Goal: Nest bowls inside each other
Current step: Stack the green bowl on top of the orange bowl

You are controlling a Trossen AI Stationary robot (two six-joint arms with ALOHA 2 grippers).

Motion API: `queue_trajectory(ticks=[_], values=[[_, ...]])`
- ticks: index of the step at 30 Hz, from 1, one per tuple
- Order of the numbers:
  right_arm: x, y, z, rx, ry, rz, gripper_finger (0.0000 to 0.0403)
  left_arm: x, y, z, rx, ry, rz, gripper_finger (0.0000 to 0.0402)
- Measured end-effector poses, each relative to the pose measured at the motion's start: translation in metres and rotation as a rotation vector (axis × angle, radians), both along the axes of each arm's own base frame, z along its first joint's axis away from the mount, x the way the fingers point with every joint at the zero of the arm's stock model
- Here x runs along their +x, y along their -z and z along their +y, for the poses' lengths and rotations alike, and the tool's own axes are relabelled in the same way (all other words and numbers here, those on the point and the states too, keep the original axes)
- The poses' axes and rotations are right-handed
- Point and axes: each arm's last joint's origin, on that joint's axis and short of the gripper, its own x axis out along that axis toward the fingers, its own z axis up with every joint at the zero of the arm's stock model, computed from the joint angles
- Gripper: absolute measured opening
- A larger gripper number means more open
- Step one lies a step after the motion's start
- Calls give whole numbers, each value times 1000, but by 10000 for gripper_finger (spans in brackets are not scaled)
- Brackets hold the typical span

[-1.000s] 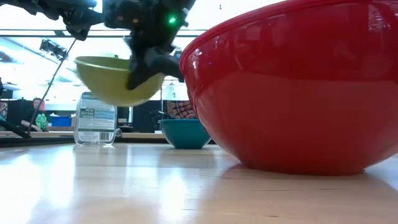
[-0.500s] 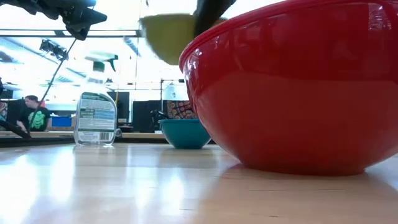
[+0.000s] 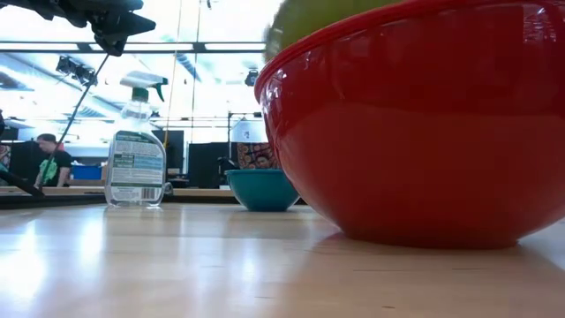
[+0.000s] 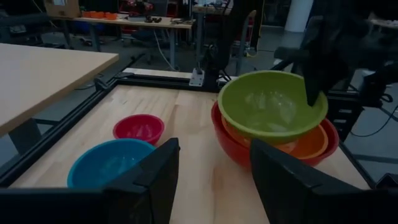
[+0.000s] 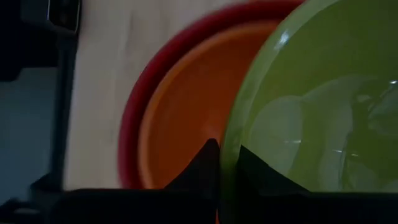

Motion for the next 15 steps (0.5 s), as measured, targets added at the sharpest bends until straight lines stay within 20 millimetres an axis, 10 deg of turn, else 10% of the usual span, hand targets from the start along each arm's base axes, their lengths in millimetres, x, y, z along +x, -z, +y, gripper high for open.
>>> queue_trajectory(ticks=[15], values=[[-1,51,10,63,207,78,88,0,-1,0,-8,-4,-7,199]])
